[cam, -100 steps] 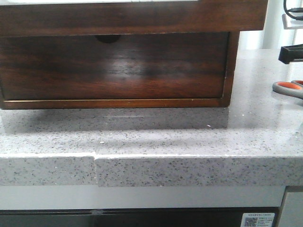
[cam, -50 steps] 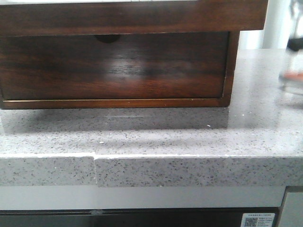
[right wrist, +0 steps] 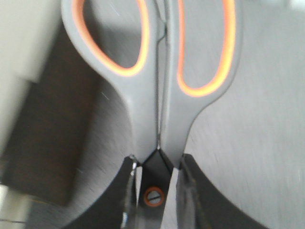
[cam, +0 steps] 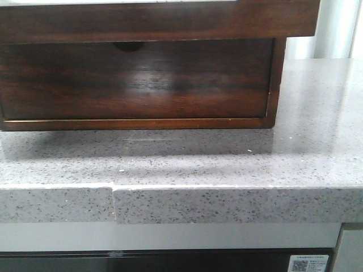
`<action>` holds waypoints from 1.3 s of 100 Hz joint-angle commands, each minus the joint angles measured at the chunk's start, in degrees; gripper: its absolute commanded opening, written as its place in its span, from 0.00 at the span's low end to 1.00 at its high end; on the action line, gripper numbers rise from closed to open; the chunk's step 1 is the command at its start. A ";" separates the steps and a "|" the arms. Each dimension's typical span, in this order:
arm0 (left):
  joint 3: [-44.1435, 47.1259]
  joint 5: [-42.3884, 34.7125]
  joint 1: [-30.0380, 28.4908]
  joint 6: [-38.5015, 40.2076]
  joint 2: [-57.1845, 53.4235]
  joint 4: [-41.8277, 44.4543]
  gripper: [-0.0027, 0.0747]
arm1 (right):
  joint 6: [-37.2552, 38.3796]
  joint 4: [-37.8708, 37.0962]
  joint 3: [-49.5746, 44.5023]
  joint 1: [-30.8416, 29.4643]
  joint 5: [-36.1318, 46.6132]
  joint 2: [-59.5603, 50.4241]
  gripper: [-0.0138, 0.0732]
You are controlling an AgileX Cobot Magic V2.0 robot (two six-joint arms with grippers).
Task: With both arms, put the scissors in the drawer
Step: 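Carry the scissors into the open drawer and release with right gripper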
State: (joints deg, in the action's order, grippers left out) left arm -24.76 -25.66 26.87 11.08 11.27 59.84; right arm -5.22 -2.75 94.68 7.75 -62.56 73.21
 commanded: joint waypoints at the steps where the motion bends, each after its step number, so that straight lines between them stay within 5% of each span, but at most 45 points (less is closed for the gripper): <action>1: -1.55 -0.65 0.47 0.75 0.77 -2.16 0.32 | -3.79 0.08 5.57 3.52 3.29 -1.74 0.08; 40: -1.55 -0.64 0.47 0.75 0.77 -2.16 0.32 | -23.54 0.30 8.92 23.47 9.65 -0.09 0.08; 75: -1.55 -0.07 0.47 0.75 0.77 -2.16 0.32 | -33.99 -1.56 8.92 37.20 10.74 7.87 0.08; 130: -1.55 0.47 0.47 0.75 0.77 -2.16 0.32 | -33.99 -6.69 8.77 38.96 6.73 17.16 0.08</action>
State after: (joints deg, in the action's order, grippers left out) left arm -24.76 -24.39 26.87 11.08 11.27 59.84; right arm -38.95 -7.58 101.82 46.59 -58.20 92.10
